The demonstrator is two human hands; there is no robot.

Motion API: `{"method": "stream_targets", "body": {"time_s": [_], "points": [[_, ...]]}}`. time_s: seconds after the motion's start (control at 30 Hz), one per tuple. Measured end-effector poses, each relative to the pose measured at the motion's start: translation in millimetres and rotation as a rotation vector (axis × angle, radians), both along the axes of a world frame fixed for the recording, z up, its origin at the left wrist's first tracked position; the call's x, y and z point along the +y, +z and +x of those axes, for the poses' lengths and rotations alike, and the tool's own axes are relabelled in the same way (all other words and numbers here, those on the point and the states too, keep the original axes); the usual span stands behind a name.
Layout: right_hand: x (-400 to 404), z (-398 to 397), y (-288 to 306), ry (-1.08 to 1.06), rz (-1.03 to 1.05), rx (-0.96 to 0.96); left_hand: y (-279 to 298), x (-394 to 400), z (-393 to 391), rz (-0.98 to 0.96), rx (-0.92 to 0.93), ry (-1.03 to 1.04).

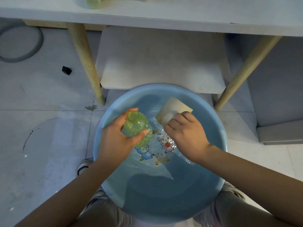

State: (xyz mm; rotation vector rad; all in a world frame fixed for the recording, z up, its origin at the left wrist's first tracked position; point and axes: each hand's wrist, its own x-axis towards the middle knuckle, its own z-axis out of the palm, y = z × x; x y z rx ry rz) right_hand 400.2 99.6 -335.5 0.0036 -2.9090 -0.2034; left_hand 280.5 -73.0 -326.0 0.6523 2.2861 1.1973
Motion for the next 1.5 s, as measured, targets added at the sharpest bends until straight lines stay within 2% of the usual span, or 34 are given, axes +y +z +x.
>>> {"method": "stream_targets", "body": {"time_s": [0.2, 0.3, 0.4, 0.53, 0.6, 0.73, 0.8, 0.9, 1.0, 1.23, 1.33, 1.5], "points": [[-1, -2, 4, -0.034, -0.016, 0.079, 3, -2, 0, 0.026, -0.022, 0.011], [4, -1, 3, -0.176, -0.103, 0.062, 7, -3, 0, 0.037, -0.032, 0.013], [9, 4, 5, -0.334, -0.292, 0.035, 11, -5, 0, 0.061, -0.048, 0.022], [17, -1, 22, -0.595, -0.746, -0.065, 30, -6, -2, 0.098, -0.01, -0.007], [20, 2, 35, -0.656, -0.867, -0.099, 48, -4, -5, 0.119, -0.012, -0.031], [30, -1, 77, -0.67, -0.92, -0.205, 87, 0, -16, 0.109, -0.005, -0.112], [34, -2, 120, -0.666, -0.938, -0.266, 121, 0, -20, 0.1, 0.018, -0.157], [38, -3, 176, -0.593, -0.815, -0.34, 165, -1, -25, 0.099, 0.036, -0.211], [42, 3, 230, -0.529, -0.71, -0.302, 215, -7, -22, 0.119, 0.086, -0.247], [42, 20, 310, -0.522, -0.958, -0.177, 301, -13, -10, 0.213, 0.18, -0.137], [42, 27, 317, -0.548, -1.059, -0.068, 321, -13, -5, 0.259, 0.178, -0.074], [52, 36, 309, -0.646, -1.361, 0.193, 333, -3, 2, 0.285, 0.256, 0.011]]}}
